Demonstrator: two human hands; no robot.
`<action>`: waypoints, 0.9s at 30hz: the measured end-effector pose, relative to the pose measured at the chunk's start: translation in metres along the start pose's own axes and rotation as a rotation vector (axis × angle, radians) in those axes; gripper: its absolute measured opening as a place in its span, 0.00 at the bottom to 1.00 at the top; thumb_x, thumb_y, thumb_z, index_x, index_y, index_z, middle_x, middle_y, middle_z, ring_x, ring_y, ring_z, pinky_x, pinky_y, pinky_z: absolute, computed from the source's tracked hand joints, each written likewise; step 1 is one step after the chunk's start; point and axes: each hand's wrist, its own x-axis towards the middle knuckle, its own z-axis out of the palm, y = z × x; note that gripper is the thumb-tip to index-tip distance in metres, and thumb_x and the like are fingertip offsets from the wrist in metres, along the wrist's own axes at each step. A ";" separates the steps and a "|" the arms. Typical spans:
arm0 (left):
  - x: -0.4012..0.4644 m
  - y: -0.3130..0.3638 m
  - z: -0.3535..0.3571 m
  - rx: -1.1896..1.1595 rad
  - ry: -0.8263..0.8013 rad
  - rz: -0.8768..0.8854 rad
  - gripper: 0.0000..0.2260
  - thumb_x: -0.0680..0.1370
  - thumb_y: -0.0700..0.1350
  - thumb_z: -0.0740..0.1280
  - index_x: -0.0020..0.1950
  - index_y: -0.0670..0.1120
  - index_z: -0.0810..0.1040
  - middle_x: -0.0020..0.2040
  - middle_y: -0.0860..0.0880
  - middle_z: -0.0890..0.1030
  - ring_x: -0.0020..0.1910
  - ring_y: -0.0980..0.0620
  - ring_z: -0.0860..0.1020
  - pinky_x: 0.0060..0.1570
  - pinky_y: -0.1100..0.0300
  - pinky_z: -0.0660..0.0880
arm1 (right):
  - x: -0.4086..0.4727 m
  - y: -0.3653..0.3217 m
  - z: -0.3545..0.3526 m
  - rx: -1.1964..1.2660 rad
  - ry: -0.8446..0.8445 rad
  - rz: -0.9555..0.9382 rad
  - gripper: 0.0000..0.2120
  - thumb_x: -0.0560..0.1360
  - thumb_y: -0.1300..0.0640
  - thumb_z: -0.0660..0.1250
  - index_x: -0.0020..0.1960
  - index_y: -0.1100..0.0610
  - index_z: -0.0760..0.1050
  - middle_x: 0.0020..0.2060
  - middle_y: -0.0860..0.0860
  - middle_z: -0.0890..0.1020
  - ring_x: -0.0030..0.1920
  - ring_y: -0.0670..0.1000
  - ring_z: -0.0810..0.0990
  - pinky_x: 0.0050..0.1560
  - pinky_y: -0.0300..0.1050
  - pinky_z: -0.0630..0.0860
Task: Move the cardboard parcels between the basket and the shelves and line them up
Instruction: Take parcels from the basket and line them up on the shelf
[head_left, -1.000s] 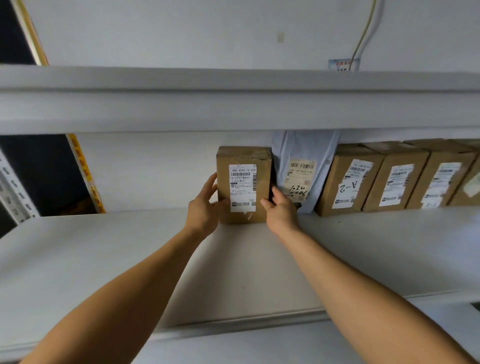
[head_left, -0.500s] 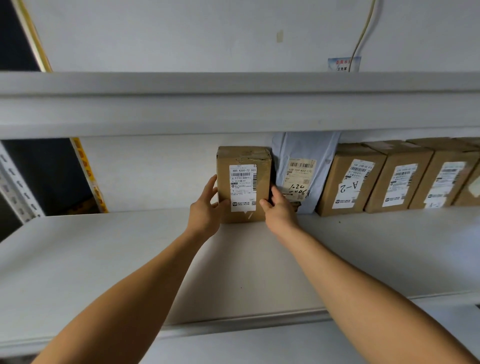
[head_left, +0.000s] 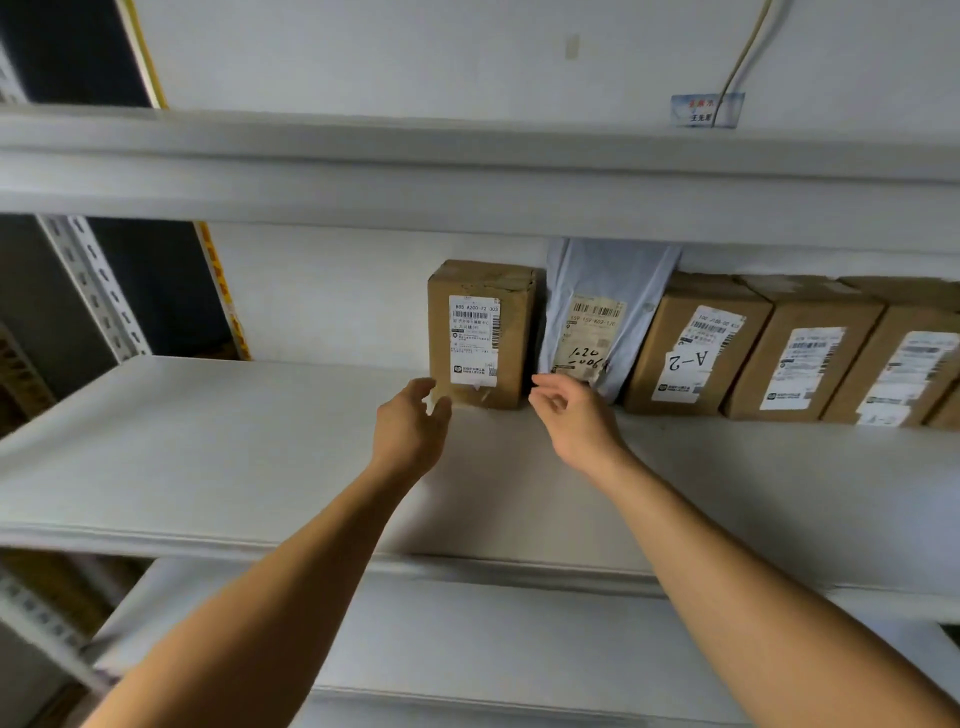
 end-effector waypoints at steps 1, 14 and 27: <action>-0.009 0.004 0.001 -0.001 -0.005 0.009 0.19 0.84 0.49 0.68 0.73 0.45 0.77 0.67 0.44 0.83 0.62 0.45 0.82 0.64 0.51 0.78 | -0.008 0.000 -0.007 -0.024 -0.018 -0.019 0.14 0.83 0.57 0.69 0.68 0.55 0.80 0.58 0.51 0.86 0.59 0.48 0.84 0.62 0.39 0.76; -0.099 0.088 0.058 0.060 -0.238 0.332 0.16 0.83 0.50 0.69 0.70 0.48 0.80 0.64 0.49 0.84 0.58 0.50 0.83 0.57 0.63 0.73 | -0.150 0.013 -0.128 -0.229 0.183 -0.003 0.15 0.83 0.53 0.69 0.69 0.55 0.80 0.58 0.47 0.85 0.59 0.45 0.82 0.64 0.42 0.78; -0.285 0.163 0.143 -0.070 -0.681 0.718 0.16 0.83 0.46 0.69 0.71 0.45 0.80 0.65 0.49 0.83 0.61 0.46 0.83 0.62 0.66 0.71 | -0.406 0.039 -0.221 -0.292 0.591 0.484 0.16 0.84 0.52 0.67 0.70 0.51 0.78 0.61 0.46 0.83 0.64 0.45 0.80 0.68 0.45 0.77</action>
